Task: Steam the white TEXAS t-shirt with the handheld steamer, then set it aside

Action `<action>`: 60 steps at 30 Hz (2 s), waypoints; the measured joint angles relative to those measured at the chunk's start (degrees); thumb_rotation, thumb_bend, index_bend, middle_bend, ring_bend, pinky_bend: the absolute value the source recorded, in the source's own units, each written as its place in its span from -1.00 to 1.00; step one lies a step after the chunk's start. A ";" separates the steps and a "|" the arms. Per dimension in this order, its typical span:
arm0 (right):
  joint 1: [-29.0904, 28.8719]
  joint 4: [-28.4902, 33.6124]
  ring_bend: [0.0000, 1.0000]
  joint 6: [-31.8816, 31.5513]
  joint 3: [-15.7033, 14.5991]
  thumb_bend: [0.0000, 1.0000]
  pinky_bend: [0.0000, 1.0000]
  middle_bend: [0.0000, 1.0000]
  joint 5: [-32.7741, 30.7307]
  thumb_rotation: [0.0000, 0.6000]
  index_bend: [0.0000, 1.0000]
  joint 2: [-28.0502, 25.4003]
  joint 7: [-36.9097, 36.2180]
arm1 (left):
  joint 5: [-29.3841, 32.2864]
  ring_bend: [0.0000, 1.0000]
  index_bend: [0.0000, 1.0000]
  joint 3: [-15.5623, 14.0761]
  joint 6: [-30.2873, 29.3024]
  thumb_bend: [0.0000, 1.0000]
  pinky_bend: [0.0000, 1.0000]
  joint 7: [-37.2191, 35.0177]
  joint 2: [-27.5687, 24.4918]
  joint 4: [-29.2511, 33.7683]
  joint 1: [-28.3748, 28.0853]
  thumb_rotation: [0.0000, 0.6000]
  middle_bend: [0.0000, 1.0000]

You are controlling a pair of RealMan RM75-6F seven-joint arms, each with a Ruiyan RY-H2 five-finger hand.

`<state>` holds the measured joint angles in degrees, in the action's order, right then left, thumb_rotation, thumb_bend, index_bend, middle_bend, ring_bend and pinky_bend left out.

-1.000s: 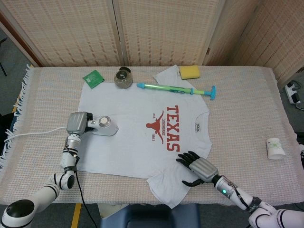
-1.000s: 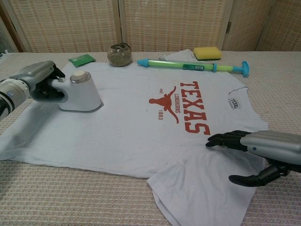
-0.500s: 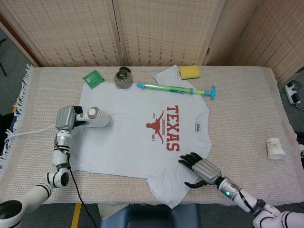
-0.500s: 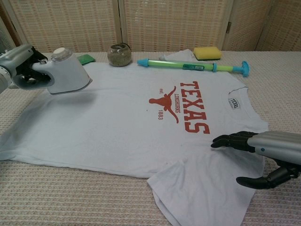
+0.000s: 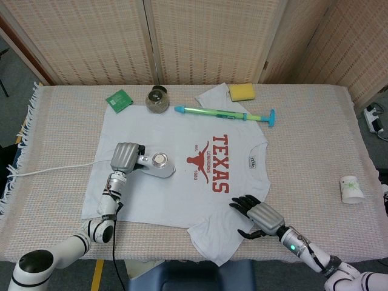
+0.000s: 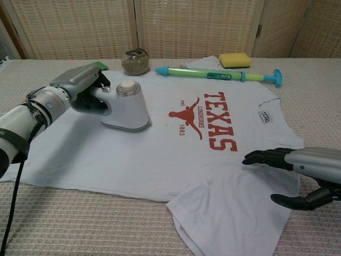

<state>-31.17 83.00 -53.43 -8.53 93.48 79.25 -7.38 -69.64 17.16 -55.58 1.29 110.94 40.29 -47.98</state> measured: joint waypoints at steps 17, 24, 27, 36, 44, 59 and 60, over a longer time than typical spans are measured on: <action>-0.70 -0.38 -1.00 0.96 0.05 0.01 -1.00 -1.00 0.05 -0.40 -1.00 0.55 -0.10 | -8.91 0.66 0.67 -9.48 -4.15 -0.15 0.50 -6.70 -6.89 3.72 6.81 1.00 0.97; -0.66 -0.01 -1.00 0.90 -0.04 0.03 -1.00 -1.00 -0.06 -0.40 -1.00 0.23 0.38 | -12.08 0.65 0.67 -12.94 -7.42 -0.15 0.50 -8.06 -11.80 9.50 10.19 1.00 0.97; -0.57 0.05 -1.00 0.69 -0.04 0.05 -1.00 -1.00 -0.12 -0.41 -1.00 -0.04 0.35 | -13.36 0.65 0.67 -14.44 -8.60 -0.15 0.50 -8.22 -14.15 12.64 11.63 1.00 0.97; -0.53 -0.23 -1.00 0.82 -0.24 0.06 -1.00 -1.00 -0.10 -0.41 -1.00 -0.14 0.02 | -14.24 0.65 0.67 -13.95 -11.90 -0.15 0.50 -8.52 -18.02 18.30 13.73 1.00 0.97; -0.25 0.66 -1.00 0.14 -0.07 0.07 -1.00 -1.00 -0.18 -0.40 -1.00 -0.39 0.73 | -8.68 0.66 0.67 -6.26 -8.42 -0.15 0.50 -9.25 -12.66 12.66 9.29 1.00 0.97; 0.25 1.28 -1.00 0.07 0.01 0.13 -1.00 -1.00 -0.73 -0.40 -1.00 -0.55 1.84 | -5.06 0.66 0.67 -4.57 -1.73 -0.15 0.50 -9.60 -2.29 -8.78 5.84 1.00 0.97; 0.23 1.24 -1.00 0.14 -0.02 0.12 -1.00 -1.00 -0.69 -0.40 -1.00 -0.50 1.80 | -4.93 0.66 0.67 -4.64 -1.45 -0.15 0.50 -9.96 -2.14 -9.66 6.09 1.00 0.97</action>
<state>-30.94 84.24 -53.29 -8.55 92.79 78.75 -5.59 -74.56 12.52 -57.03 -8.67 108.80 30.63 -41.89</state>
